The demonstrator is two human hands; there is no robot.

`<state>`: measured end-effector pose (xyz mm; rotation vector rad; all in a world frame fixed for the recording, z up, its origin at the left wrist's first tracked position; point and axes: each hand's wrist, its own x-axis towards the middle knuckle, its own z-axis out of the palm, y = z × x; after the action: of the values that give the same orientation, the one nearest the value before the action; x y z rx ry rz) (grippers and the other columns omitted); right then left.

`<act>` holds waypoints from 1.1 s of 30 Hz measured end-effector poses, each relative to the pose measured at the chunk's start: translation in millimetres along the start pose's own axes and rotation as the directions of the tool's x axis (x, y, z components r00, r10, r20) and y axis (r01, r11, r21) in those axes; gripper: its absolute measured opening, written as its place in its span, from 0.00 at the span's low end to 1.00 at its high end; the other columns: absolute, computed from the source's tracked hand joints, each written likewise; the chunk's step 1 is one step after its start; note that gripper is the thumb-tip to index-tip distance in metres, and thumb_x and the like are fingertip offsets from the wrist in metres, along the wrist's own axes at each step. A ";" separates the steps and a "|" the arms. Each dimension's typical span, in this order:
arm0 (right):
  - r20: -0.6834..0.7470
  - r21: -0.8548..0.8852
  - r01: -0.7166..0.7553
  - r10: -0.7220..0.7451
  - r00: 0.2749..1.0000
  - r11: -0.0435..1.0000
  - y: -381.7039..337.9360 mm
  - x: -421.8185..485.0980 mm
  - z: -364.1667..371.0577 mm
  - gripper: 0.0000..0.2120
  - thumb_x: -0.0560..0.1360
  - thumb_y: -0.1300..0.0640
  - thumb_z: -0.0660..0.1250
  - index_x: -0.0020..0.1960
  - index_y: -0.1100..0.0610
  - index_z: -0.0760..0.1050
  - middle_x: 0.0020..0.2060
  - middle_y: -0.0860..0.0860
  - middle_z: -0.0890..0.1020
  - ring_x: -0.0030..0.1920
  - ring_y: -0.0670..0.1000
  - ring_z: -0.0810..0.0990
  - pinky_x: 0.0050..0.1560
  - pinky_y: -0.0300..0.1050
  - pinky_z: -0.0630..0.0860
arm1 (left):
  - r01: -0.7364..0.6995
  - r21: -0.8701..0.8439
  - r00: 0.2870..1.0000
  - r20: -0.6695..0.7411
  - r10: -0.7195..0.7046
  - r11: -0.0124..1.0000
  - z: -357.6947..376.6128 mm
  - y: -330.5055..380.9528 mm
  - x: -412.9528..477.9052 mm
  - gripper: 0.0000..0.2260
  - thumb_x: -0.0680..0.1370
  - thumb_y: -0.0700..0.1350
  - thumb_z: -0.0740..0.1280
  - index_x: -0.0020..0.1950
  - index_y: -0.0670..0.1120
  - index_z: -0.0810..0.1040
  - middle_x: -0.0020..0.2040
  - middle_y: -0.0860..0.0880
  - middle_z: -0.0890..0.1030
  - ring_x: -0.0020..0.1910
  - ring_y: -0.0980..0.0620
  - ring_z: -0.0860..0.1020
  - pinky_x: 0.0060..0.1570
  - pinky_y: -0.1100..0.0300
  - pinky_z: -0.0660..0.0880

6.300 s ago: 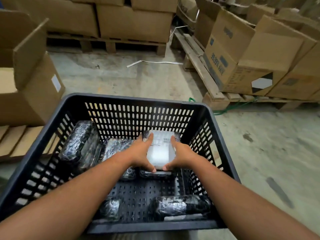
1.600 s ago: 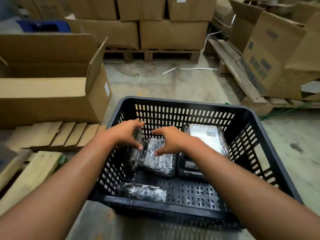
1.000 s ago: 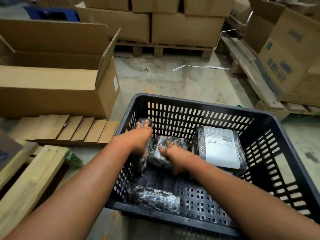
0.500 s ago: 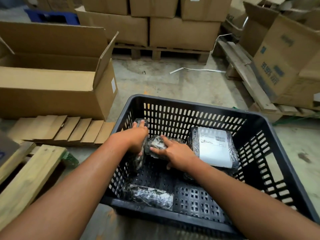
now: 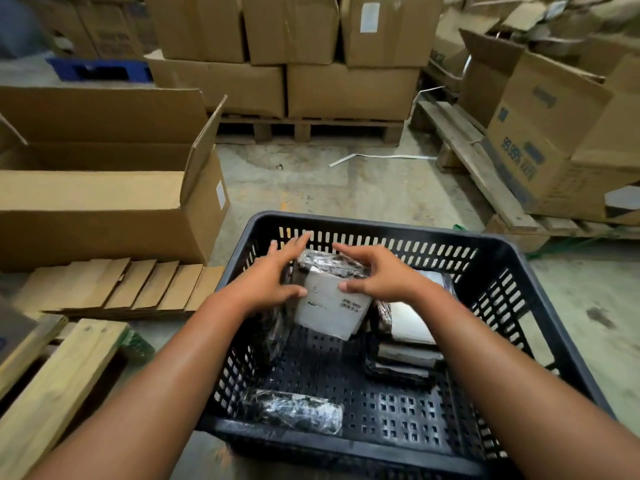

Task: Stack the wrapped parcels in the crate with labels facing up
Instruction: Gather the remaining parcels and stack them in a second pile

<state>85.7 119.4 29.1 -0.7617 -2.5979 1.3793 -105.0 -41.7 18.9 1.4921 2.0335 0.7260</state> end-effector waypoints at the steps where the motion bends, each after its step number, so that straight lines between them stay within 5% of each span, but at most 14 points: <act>1: 0.025 0.041 0.003 -0.004 1.000 0.999 -1.3 -1.6 -5.8 0.39 0.73 0.62 0.79 0.79 0.50 0.67 0.74 0.50 0.74 0.71 0.49 0.74 0.72 0.51 0.72 | -0.041 -0.096 0.999 -0.012 0.040 0.995 -0.8 1.0 1.2 0.44 0.75 0.43 0.75 0.78 0.68 0.51 0.81 0.56 0.56 0.80 0.51 0.51 0.77 0.41 0.54; 6: 0.028 0.079 0.011 -0.013 1.000 0.997 -6.2 -10.5 -15.4 0.35 0.73 0.61 0.79 0.77 0.52 0.70 0.72 0.51 0.77 0.70 0.49 0.75 0.70 0.51 0.74 | -0.037 -0.232 0.998 -0.048 0.027 0.972 9.0 5.3 7.4 0.27 0.77 0.43 0.72 0.69 0.69 0.71 0.70 0.55 0.74 0.69 0.51 0.73 0.67 0.44 0.73; 9: -0.174 -0.221 0.029 -0.069 0.982 0.975 -2.2 -18.1 1.7 0.35 0.73 0.52 0.79 0.77 0.46 0.70 0.74 0.49 0.73 0.72 0.50 0.71 0.73 0.57 0.70 | 0.053 -0.206 0.995 -0.070 -0.068 0.977 12.3 -0.1 10.8 0.22 0.78 0.45 0.70 0.69 0.64 0.72 0.68 0.53 0.74 0.66 0.50 0.74 0.62 0.49 0.76; 12: -0.064 -0.505 0.076 -0.125 0.990 0.860 11.8 -31.4 30.7 0.64 0.62 0.37 0.82 0.83 0.39 0.42 0.83 0.50 0.42 0.82 0.53 0.42 0.79 0.61 0.46 | 0.095 -0.248 0.988 -0.093 -0.121 0.964 12.3 -1.4 14.0 0.21 0.79 0.44 0.70 0.70 0.59 0.73 0.65 0.52 0.76 0.62 0.50 0.76 0.53 0.57 0.76; 14: -0.011 -0.622 0.106 -0.144 0.990 0.776 22.1 -35.2 42.7 0.78 0.53 0.32 0.82 0.80 0.41 0.27 0.78 0.52 0.24 0.78 0.56 0.25 0.75 0.60 0.36 | 0.111 -0.249 0.989 -0.071 -0.133 0.962 11.7 -1.5 16.1 0.20 0.79 0.44 0.69 0.70 0.57 0.73 0.64 0.51 0.76 0.61 0.51 0.76 0.49 0.60 0.75; 17: -0.001 -0.700 0.102 -0.144 0.990 0.706 29.6 -37.6 48.5 0.83 0.50 0.32 0.83 0.79 0.48 0.23 0.75 0.57 0.20 0.76 0.60 0.22 0.76 0.61 0.37 | 0.146 -0.241 0.988 -0.013 -0.154 0.959 13.1 -2.7 17.1 0.19 0.79 0.45 0.69 0.70 0.57 0.74 0.64 0.51 0.77 0.62 0.50 0.75 0.56 0.53 0.77; 21: 0.051 -0.704 0.120 -0.118 0.992 0.700 30.7 -37.7 49.6 0.77 0.58 0.35 0.82 0.80 0.54 0.25 0.79 0.59 0.29 0.78 0.65 0.27 0.77 0.65 0.52 | 0.137 -0.208 0.989 -0.018 -0.144 0.969 14.4 -2.2 17.6 0.21 0.80 0.45 0.68 0.72 0.55 0.72 0.66 0.49 0.77 0.66 0.48 0.75 0.64 0.46 0.75; 23: 0.089 -0.709 0.132 -0.098 0.991 0.693 29.6 -34.1 43.8 0.76 0.58 0.34 0.81 0.81 0.57 0.28 0.80 0.61 0.33 0.78 0.67 0.30 0.77 0.64 0.52 | 0.118 -0.129 0.992 -0.026 -0.122 0.985 15.8 -4.0 16.4 0.27 0.79 0.48 0.69 0.77 0.57 0.66 0.73 0.48 0.72 0.71 0.47 0.70 0.69 0.45 0.70; 26: 0.139 -0.685 0.152 -0.076 0.987 0.713 27.6 -28.0 35.4 0.74 0.59 0.34 0.81 0.82 0.60 0.33 0.81 0.64 0.37 0.79 0.68 0.34 0.79 0.63 0.49 | 0.085 0.124 0.990 0.103 -0.099 0.989 22.6 -3.9 12.6 0.53 0.67 0.57 0.79 0.82 0.54 0.48 0.82 0.46 0.48 0.80 0.47 0.50 0.77 0.43 0.54; 29: 0.169 -0.692 0.155 -0.051 0.984 0.705 27.7 -22.9 35.5 0.74 0.59 0.35 0.81 0.82 0.62 0.34 0.81 0.66 0.38 0.79 0.69 0.35 0.80 0.62 0.49 | 0.041 0.328 0.967 0.223 -0.120 0.944 38.7 0.3 12.6 0.71 0.57 0.57 0.84 0.79 0.49 0.32 0.74 0.44 0.24 0.79 0.41 0.38 0.78 0.43 0.50; 33: 0.176 -0.739 0.146 -0.021 0.984 0.657 29.8 -20.5 40.7 0.74 0.59 0.35 0.81 0.82 0.64 0.34 0.80 0.67 0.37 0.79 0.70 0.34 0.79 0.61 0.49 | 0.080 0.408 0.958 0.220 -0.183 0.910 53.8 0.1 17.3 0.78 0.54 0.59 0.85 0.72 0.45 0.19 0.65 0.43 0.13 0.72 0.38 0.25 0.75 0.43 0.41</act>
<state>102.0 93.1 -15.6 -0.5859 -3.2807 0.2574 -73.0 -18.7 -21.6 1.5444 2.1339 0.0563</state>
